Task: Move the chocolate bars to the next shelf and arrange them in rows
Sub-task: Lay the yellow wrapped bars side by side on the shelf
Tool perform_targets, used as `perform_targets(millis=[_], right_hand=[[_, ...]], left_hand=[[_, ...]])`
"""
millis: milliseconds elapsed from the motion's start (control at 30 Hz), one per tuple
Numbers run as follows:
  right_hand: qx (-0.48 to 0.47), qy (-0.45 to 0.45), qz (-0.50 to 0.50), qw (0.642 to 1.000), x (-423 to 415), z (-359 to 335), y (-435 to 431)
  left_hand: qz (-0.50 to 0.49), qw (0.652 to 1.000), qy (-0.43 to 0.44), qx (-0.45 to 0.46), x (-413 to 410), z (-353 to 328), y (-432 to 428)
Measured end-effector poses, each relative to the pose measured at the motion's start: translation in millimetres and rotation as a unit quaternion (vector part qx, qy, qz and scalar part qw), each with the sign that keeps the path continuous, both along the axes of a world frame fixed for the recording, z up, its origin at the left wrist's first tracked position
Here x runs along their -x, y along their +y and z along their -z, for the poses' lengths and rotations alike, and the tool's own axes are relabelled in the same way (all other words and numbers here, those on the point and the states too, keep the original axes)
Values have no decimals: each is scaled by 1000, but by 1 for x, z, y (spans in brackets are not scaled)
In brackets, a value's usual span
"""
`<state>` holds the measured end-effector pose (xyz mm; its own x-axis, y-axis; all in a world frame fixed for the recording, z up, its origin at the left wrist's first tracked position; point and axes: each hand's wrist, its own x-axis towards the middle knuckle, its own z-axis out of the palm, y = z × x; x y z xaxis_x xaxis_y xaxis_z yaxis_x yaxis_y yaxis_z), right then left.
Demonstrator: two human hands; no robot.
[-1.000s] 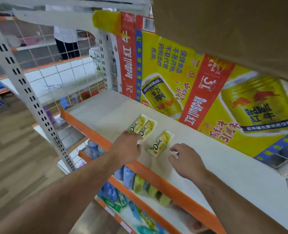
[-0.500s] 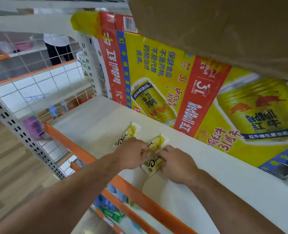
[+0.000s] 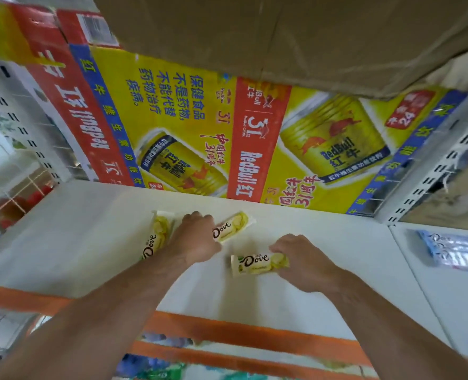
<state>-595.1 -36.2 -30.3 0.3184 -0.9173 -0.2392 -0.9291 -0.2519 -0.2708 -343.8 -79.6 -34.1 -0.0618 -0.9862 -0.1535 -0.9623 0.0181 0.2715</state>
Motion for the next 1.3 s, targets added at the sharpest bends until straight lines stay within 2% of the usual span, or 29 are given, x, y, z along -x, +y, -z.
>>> perform_targets(millis=[133,267,433,833,1300], right_hand=[[-17,-50,104,993,7,-2,24],[-53,-148,208,965,17,-6,48],[-50,-187,254,947,30,-15,69],[-14,-213,279,936,91,-22,75],[-58,-231,176,955,243,-17,41]], left_hand=[[16,991,131,6,9,5,-4],[21,963,267,-27,26,4,-4],[5,926,372,-68,47,7,-10],[56,918,381,-91,129,0,-23],[35,956,290,-7,279,7,-41]])
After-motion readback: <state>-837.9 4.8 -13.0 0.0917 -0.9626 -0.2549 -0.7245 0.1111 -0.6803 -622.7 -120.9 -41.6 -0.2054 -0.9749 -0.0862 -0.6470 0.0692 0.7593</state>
